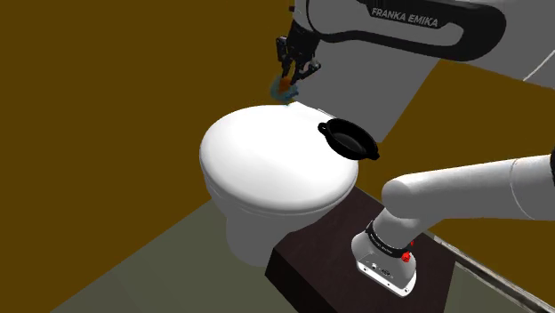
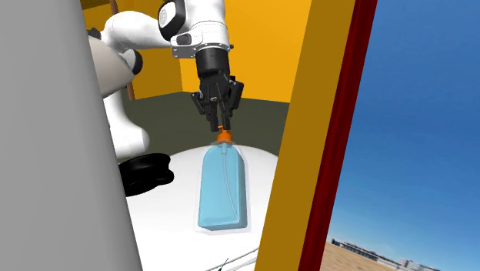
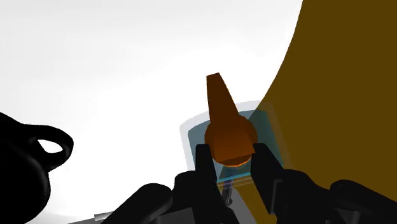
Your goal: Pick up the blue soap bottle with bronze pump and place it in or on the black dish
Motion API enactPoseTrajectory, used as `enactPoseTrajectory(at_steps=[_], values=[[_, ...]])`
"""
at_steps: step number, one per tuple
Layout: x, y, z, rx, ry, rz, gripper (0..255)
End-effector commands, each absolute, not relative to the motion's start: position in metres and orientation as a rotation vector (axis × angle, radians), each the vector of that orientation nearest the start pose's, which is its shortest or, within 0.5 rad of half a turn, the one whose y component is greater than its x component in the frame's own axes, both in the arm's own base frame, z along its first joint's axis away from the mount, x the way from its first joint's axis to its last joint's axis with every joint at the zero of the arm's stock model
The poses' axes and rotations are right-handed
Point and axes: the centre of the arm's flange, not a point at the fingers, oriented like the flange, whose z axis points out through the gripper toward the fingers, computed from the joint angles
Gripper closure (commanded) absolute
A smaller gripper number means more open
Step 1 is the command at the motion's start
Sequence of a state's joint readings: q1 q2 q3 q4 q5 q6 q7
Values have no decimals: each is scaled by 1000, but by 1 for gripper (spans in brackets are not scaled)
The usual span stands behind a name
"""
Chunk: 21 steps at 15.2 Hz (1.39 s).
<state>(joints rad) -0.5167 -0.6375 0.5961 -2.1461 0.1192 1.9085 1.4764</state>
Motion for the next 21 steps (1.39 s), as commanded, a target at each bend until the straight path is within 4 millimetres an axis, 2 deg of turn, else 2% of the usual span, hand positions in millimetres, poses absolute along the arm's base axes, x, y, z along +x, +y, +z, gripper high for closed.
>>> enactPoseTrajectory(at_steps=[1, 14, 15, 16, 17, 18, 21], values=[[385, 101, 623, -2265, 2031, -581, 255], [214, 79, 621, -2265, 2031, -581, 255], [196, 77, 621, -2265, 2031, -581, 255], [196, 77, 616, -2265, 2031, -581, 255], [204, 79, 619, -2263, 2031, -584, 255], [204, 79, 619, -2263, 2031, -584, 0], [244, 50, 612, -2527, 1674, -442, 0]])
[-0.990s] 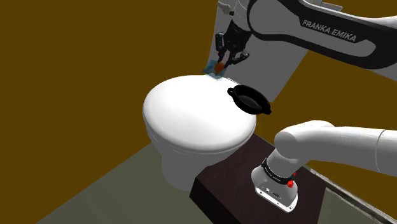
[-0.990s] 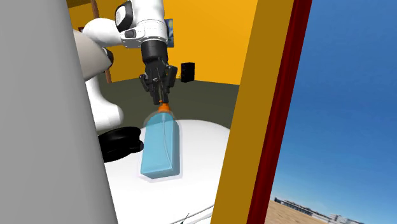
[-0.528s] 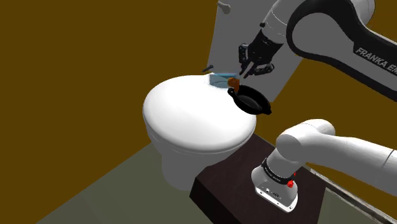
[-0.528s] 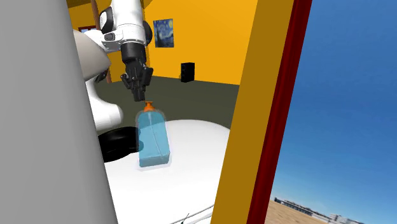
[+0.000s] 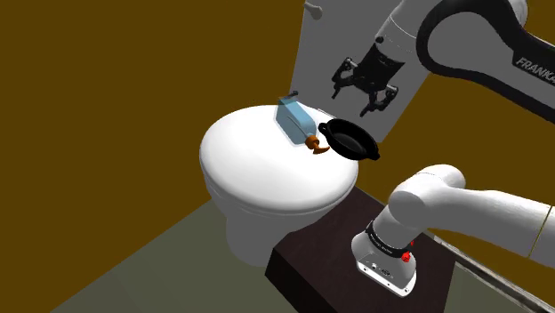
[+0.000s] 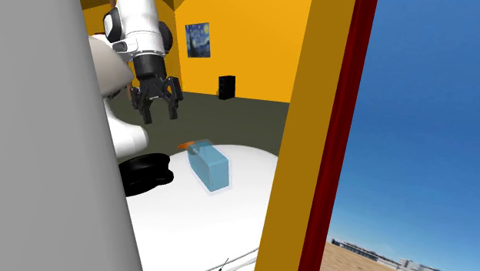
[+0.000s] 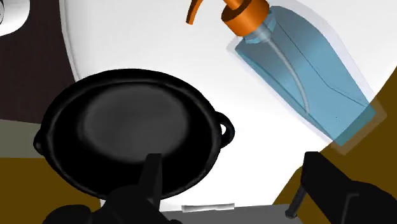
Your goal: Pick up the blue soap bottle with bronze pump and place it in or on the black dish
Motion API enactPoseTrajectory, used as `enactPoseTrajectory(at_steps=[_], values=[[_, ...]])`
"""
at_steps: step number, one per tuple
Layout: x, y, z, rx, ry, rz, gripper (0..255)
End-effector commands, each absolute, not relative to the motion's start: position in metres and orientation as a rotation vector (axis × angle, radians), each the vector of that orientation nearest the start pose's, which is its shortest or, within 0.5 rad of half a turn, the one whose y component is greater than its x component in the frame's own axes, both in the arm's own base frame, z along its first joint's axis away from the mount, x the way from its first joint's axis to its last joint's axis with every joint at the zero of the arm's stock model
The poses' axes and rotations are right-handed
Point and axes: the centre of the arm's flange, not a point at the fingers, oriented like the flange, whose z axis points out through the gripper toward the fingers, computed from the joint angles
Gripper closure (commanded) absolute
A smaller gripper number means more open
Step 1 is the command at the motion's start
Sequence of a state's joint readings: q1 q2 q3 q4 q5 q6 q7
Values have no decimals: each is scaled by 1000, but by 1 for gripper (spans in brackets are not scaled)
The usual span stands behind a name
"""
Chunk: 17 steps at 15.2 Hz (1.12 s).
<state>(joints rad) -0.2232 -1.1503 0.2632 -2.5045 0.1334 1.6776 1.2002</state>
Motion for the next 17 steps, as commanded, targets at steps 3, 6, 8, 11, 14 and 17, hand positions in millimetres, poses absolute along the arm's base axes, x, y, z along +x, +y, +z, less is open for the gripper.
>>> enactPoseTrajectory(at_steps=[3, 6, 8, 11, 14, 17], values=[[290, 33, 600, -2730, 1288, -294, 0], [338, 31, 585, -2868, 880, -141, 0], [368, 38, 573, -2925, 600, -39, 0], [370, 40, 562, -2927, 584, -33, 0], [371, 42, 546, -2927, 584, -33, 0], [372, 44, 533, -2927, 584, -33, 0]])
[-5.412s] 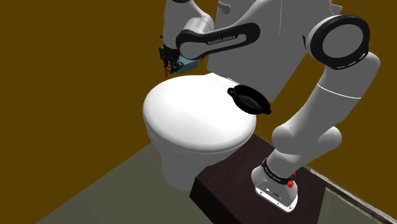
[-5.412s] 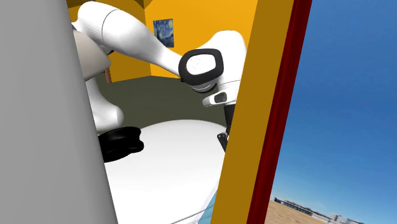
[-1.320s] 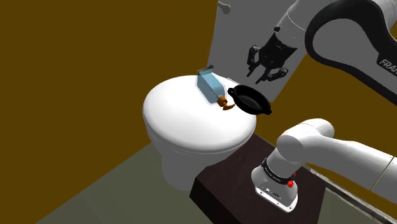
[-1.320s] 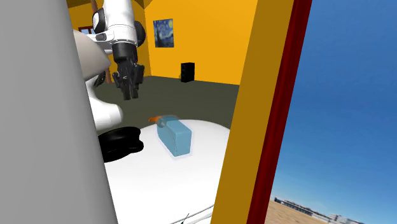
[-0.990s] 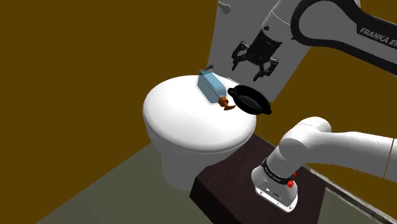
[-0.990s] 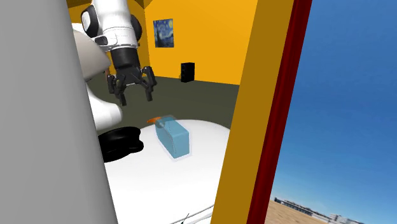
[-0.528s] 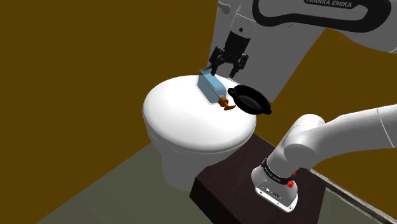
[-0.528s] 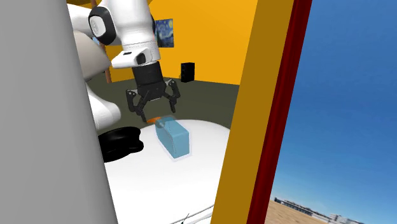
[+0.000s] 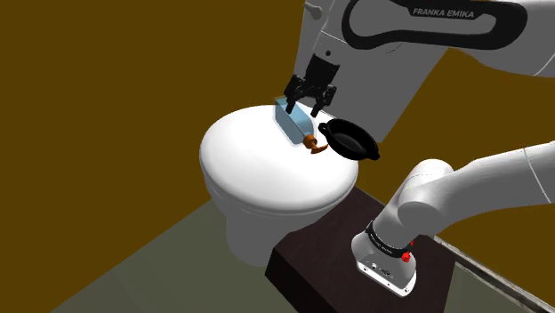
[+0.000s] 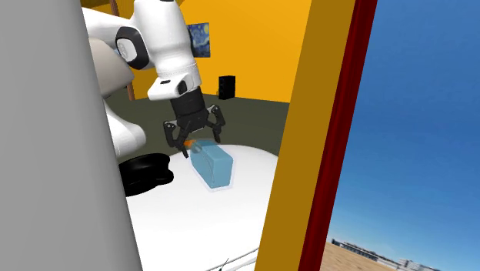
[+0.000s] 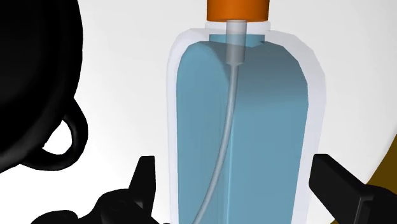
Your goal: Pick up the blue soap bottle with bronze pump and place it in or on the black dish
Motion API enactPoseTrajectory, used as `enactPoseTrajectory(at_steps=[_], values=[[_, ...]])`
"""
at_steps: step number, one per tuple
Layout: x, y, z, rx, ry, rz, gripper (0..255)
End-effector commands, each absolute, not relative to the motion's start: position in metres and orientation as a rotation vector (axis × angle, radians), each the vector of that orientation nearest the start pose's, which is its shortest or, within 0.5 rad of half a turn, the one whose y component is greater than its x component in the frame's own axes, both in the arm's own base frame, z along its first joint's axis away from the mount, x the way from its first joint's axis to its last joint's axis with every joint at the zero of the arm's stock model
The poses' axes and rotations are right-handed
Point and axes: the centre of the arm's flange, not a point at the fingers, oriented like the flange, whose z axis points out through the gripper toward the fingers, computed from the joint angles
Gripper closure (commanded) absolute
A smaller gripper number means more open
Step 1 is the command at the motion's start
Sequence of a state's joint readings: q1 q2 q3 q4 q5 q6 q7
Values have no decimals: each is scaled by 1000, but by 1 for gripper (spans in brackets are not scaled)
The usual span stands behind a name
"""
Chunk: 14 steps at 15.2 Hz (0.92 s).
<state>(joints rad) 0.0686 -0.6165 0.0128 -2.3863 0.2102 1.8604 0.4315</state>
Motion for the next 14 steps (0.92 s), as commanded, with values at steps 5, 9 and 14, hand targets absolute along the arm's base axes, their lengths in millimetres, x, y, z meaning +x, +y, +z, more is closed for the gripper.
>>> enactPoseTrajectory(at_steps=[5, 9, 14], values=[[372, 44, 533, -2927, 584, -33, 0], [364, 48, 528, -2928, 585, -35, 255], [363, 52, 529, -2929, 584, -36, 255]])
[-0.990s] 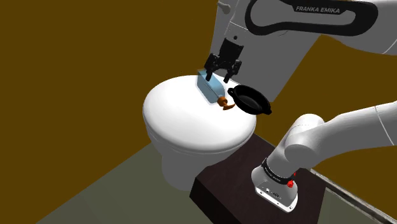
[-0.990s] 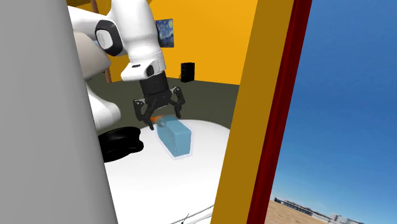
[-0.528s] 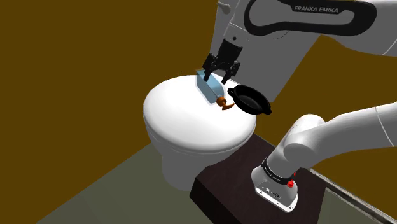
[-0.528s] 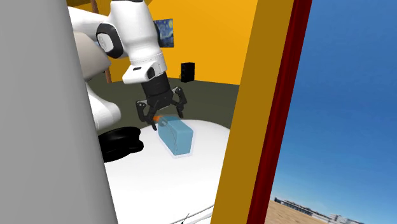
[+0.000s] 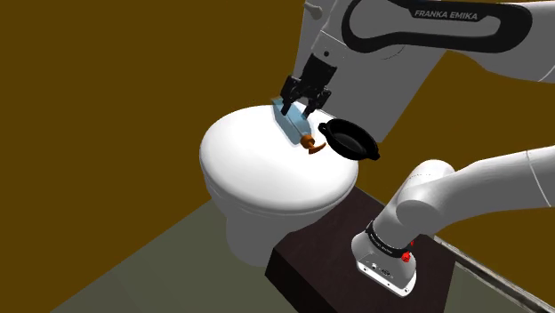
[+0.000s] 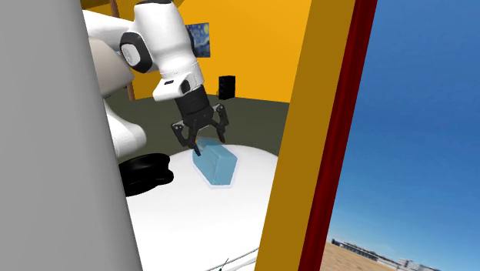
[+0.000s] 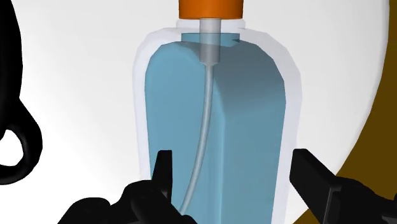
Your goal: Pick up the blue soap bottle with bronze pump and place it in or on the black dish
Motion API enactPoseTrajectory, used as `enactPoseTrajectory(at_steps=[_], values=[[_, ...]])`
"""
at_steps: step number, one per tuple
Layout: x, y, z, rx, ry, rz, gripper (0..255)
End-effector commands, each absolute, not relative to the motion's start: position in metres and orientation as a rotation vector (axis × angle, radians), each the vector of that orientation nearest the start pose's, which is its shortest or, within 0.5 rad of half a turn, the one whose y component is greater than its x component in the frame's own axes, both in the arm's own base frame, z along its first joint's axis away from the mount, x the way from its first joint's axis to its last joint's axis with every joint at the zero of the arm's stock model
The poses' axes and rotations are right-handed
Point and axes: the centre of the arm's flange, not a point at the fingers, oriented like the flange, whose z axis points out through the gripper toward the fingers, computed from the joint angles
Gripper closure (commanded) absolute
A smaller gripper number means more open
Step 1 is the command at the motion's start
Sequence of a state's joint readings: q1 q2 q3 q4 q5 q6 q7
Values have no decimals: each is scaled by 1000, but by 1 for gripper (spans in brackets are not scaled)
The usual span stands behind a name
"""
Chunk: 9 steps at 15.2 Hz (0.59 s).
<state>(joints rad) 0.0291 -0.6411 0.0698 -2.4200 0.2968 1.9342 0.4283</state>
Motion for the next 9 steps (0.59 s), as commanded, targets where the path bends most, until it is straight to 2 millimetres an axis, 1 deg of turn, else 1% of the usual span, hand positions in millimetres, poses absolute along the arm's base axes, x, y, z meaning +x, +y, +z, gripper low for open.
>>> enactPoseTrajectory(at_steps=[1, 2, 3, 9], values=[[366, 56, 525, -2929, 581, -36, 255], [365, 56, 533, -2930, 585, -36, 255], [372, 44, 533, -2927, 584, -33, 255], [372, 44, 564, -2927, 584, -33, 255]])
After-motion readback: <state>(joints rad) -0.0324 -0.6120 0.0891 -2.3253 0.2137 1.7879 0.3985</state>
